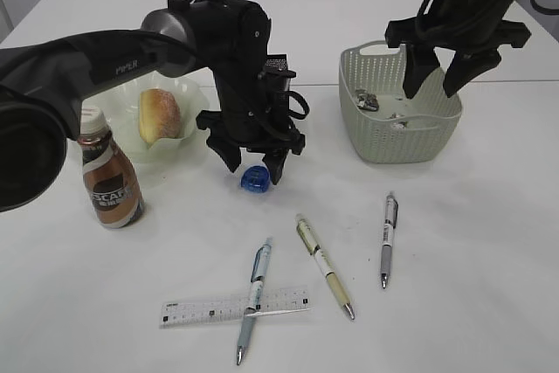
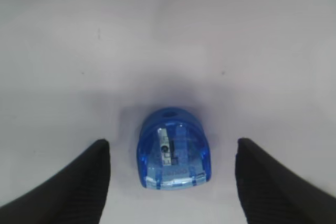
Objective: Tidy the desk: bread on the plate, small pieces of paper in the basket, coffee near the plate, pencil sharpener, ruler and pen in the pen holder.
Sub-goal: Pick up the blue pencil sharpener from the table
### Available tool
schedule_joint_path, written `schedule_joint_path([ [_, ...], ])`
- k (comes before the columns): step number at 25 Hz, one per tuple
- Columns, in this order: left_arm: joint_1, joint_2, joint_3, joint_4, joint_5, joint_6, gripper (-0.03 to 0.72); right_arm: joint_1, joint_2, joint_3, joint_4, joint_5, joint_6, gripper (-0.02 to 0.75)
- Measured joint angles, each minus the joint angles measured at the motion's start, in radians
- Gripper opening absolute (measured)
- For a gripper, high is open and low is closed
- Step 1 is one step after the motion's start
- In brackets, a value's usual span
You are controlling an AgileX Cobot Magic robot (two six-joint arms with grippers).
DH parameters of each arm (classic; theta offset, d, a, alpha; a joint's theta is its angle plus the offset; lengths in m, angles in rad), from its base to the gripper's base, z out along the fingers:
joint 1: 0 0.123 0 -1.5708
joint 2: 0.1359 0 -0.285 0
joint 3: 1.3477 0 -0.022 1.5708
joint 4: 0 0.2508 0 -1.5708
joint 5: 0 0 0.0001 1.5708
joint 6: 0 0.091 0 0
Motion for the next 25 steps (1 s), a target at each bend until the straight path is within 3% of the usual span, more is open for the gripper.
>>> schedule_joint_path([
  [13, 0.0, 0.02, -0.002, -0.022, 0.0, 0.0, 0.494, 0.0, 0.0, 0.0, 0.0, 0.0, -0.002, 0.404],
  [25, 0.0, 0.022, -0.002, -0.024, 0.0, 0.0, 0.489, 0.0, 0.0, 0.0, 0.0, 0.0, -0.002, 0.404],
])
